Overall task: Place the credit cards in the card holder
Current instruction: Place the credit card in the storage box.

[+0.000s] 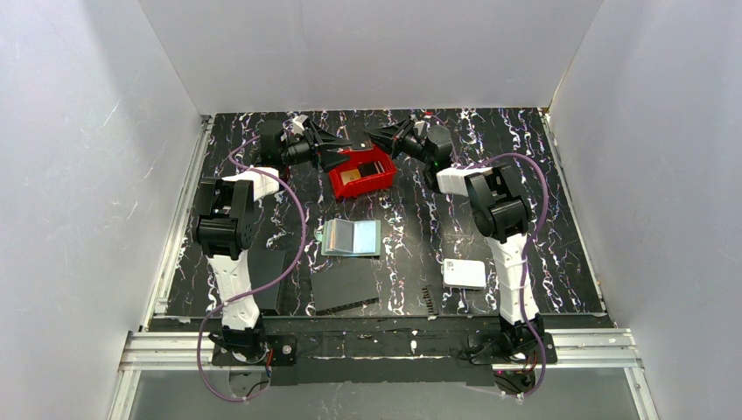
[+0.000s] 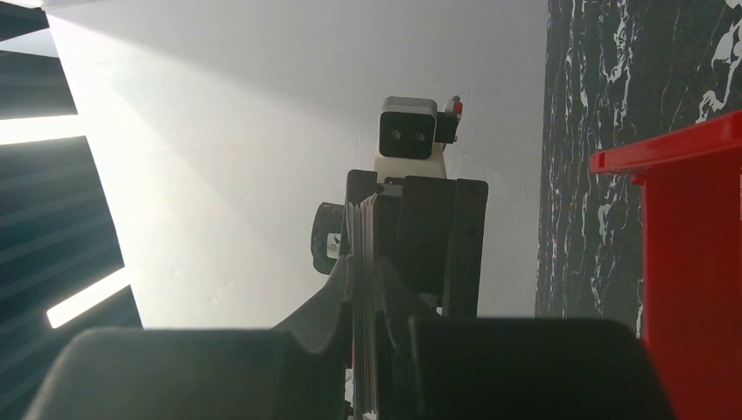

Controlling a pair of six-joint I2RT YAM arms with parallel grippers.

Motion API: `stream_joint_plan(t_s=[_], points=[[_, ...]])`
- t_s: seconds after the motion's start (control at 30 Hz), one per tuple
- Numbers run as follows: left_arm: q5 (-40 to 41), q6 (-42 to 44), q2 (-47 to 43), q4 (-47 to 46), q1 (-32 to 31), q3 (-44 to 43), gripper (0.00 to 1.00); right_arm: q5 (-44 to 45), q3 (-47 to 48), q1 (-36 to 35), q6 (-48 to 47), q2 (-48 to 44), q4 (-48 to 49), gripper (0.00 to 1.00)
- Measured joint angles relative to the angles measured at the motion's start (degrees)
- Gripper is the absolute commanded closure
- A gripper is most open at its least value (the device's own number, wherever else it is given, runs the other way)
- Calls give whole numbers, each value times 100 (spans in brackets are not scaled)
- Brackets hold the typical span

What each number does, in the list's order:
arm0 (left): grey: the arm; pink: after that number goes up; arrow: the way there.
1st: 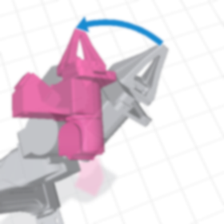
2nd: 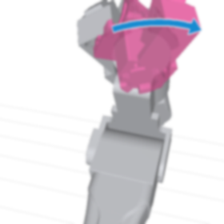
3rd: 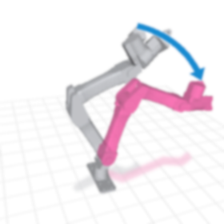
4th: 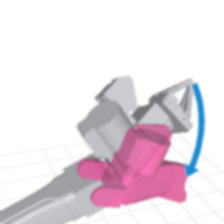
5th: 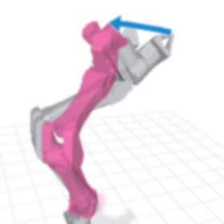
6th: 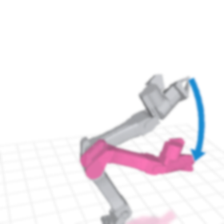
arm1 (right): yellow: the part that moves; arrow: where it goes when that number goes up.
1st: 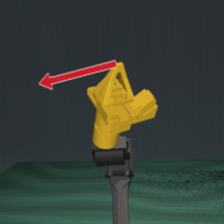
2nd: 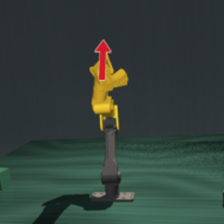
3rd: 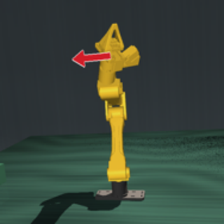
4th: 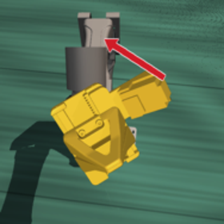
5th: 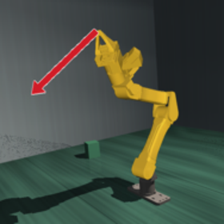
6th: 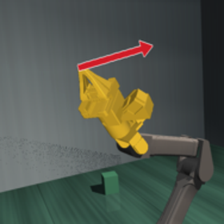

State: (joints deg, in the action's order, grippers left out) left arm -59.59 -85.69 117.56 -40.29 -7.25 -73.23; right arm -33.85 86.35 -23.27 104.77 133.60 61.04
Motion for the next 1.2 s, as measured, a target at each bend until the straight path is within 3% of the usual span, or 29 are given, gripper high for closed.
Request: stream_joint_plan(t_s=[0.5,1.07,1.2], points=[[0,-2,11,-2,0,0,53,4,0,-11,232,114,164,99],[-31,-42,127,-50,0,-59,69,68,0,-48,479,258,345,99],[-85,-35,225,-61,0,-109,68,90,0,-48,439,269,278,99]])
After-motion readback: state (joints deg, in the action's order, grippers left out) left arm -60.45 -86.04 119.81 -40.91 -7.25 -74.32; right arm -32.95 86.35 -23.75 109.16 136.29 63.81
